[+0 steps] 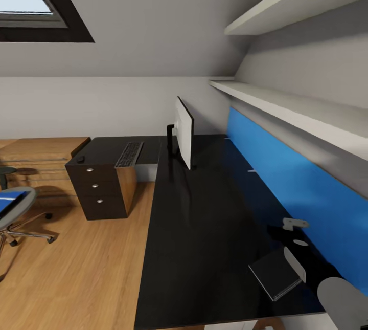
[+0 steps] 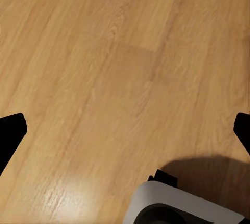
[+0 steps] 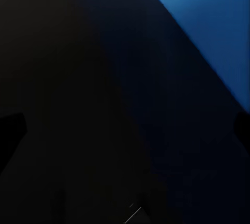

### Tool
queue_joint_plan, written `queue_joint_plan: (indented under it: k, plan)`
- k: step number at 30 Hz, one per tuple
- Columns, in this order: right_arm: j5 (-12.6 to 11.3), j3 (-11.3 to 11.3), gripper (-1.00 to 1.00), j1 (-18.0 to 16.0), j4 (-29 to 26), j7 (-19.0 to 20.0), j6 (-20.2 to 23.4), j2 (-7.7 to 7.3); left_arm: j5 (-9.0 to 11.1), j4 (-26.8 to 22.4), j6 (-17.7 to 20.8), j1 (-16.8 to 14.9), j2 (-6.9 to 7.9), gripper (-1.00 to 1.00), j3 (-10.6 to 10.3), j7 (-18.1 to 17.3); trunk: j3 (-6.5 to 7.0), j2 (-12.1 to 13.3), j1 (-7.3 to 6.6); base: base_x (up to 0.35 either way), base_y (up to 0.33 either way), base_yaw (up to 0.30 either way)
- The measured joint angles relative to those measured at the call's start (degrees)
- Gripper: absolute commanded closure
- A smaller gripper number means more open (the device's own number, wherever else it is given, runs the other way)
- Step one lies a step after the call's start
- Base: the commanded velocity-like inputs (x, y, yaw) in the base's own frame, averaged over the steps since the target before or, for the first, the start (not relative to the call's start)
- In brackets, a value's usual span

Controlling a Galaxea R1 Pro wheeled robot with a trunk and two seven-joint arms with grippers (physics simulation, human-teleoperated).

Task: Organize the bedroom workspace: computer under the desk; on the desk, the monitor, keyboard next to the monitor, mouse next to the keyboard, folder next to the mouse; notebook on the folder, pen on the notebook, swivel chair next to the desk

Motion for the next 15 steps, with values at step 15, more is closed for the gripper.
queue_joint_plan:
  k: [15]
  plan:
    - [-0.16,-0.29,-1.0,0.0,2.43,2.96,0.24,-0.16,2.61,-1.24,0.05,0.0,2.57,-1.0,0.85,0.27,-1.61,-3.6,1.98,0.005,-0.006,0.0]
